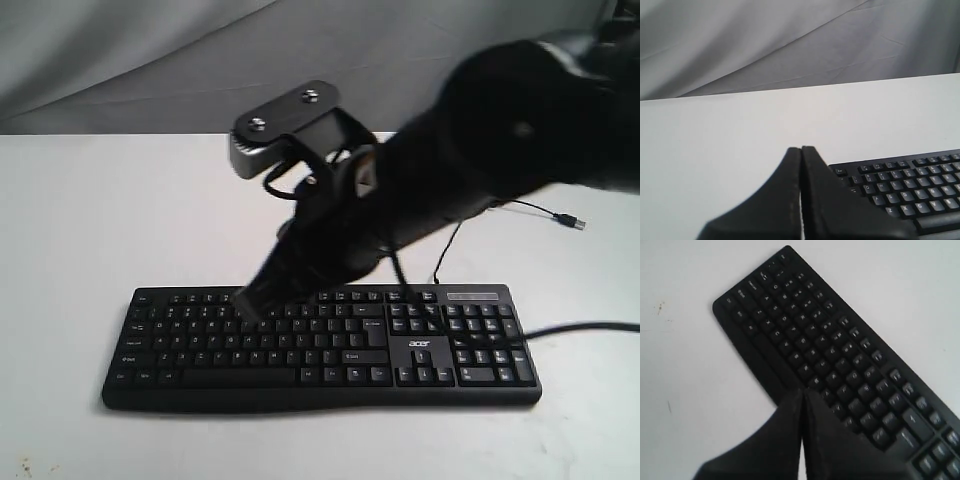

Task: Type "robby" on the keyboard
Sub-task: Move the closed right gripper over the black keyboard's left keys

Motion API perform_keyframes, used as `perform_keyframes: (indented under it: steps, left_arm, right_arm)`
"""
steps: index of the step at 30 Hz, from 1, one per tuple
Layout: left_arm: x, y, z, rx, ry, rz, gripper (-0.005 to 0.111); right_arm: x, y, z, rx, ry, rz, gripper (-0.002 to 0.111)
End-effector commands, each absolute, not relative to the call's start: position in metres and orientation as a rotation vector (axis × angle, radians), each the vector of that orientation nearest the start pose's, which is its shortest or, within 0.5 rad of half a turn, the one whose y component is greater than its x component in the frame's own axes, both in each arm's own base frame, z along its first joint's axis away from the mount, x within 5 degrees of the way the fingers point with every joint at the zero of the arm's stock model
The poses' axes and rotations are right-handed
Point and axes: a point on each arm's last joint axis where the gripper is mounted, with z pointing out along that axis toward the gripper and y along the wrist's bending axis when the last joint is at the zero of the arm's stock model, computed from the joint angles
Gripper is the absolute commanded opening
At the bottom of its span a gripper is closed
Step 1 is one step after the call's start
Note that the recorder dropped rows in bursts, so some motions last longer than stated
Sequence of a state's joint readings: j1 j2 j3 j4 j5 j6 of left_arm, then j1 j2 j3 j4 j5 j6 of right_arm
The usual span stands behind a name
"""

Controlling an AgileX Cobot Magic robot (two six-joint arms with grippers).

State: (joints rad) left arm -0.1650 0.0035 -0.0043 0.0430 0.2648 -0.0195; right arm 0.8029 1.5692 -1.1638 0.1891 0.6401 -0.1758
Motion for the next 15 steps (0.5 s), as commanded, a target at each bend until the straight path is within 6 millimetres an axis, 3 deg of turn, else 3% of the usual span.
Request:
perform_keyframes:
  steps: [1,6,15]
  left_arm:
    - [0.055,-0.008,0.190,0.161,1.734,-0.098,0.000]
    - [0.055,-0.008,0.190,0.161,1.734,-0.098,0.000]
    - [0.055,-0.008,0.190,0.161,1.734,-0.098,0.000]
  right_arm:
    - [0.256,0.290,0.272,-1.161,2.277,0.498,0.000]
    - [0.280,0.318,0.251,-1.176,2.305,0.528,0.000]
    - [0.297,0.337,0.203,-1.226,2.326,0.513,0.000]
